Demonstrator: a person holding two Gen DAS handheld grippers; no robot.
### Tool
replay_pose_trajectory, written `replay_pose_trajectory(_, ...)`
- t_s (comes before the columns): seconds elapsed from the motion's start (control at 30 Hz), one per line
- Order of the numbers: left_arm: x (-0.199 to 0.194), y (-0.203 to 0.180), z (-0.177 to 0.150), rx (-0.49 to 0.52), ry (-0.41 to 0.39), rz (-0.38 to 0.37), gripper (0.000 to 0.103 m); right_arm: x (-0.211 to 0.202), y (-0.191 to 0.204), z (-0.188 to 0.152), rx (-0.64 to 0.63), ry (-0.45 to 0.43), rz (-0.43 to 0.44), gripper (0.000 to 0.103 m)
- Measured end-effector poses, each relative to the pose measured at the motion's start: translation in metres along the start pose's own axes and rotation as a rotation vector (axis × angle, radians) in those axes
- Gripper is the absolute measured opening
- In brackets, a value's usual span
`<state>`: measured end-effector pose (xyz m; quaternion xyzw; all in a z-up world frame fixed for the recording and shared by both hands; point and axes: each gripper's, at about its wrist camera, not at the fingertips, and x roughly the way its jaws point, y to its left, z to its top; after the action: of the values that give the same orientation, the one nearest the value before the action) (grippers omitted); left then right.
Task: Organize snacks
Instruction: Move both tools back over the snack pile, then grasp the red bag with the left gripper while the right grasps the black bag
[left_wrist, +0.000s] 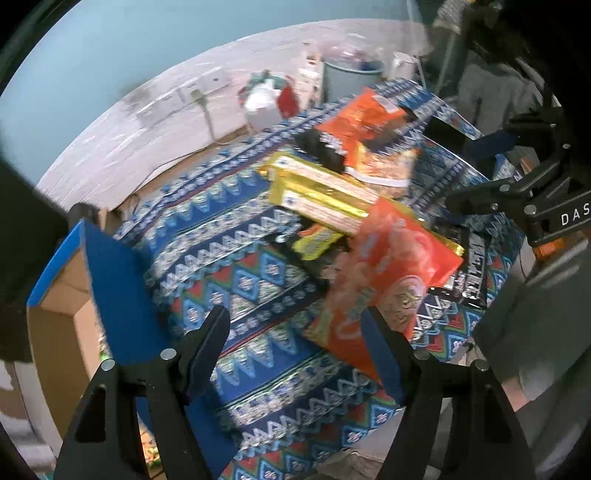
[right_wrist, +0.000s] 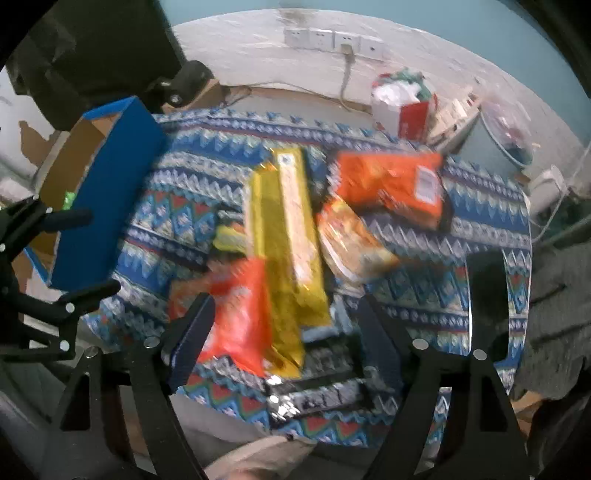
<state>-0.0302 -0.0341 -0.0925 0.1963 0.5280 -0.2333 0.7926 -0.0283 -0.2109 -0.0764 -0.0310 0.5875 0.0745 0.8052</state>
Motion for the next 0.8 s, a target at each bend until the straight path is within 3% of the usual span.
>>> replay_pose_trajectory(0.3,0.03,-0.035,0.003,0.099,0.037,-0.077,0.078,0.031,-0.035,-0.04,0.049,0.105,0.027,0.084)
replay_pose_trajectory(0.8,0.066,-0.058,0.008,0.16,0.075,-0.128,0.079,0.085,-0.034,-0.072,0.019,0.263,0.05,0.085)
